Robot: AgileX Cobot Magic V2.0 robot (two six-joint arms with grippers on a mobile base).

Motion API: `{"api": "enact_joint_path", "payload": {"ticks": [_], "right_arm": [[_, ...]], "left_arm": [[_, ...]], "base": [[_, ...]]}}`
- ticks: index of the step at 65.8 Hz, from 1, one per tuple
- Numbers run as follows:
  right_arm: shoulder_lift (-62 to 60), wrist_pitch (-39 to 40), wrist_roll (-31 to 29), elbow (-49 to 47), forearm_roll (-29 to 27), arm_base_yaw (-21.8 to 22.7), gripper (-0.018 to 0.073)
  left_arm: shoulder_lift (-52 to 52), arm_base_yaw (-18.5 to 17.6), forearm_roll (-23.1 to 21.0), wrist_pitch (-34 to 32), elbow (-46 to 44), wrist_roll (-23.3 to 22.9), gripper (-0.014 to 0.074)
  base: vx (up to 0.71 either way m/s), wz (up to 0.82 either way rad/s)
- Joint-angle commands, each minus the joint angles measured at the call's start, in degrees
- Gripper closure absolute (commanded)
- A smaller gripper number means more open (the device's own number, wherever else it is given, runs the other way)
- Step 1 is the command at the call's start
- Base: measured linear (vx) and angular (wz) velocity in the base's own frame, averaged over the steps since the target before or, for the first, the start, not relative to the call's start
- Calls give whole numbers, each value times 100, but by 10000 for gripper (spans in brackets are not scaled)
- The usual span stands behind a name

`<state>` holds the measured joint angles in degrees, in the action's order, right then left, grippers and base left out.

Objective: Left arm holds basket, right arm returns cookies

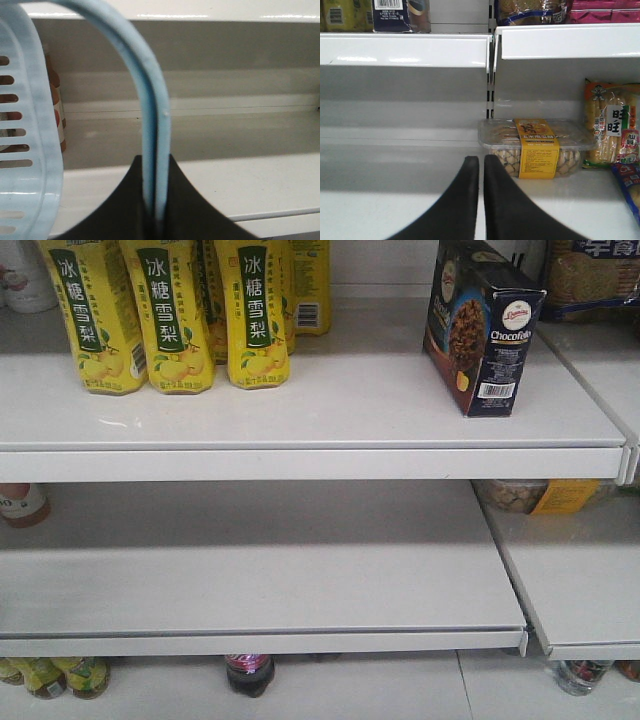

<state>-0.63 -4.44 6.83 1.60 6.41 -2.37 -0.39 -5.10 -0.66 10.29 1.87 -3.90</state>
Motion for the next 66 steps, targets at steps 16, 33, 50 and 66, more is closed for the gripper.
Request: {"api": "enact_joint_path", "payload": {"ticks": [16,33,50,66], "right_arm": [[-80,365,-38,107,15,44,565],[-80,365,-38,107,15,44,565],[-80,365,-38,107,15,44,565],[-80,371,-38,107,15,44,565]], "left_arm": [[-106,8,112,-582,-166,58,602],[-106,8,112,-582,-166,58,602],[-106,8,112,-582,-166,58,602],[-106,8,112,-582,-166,58,602]], "base": [[0,0],[0,0],[0,0],[0,0]]}}
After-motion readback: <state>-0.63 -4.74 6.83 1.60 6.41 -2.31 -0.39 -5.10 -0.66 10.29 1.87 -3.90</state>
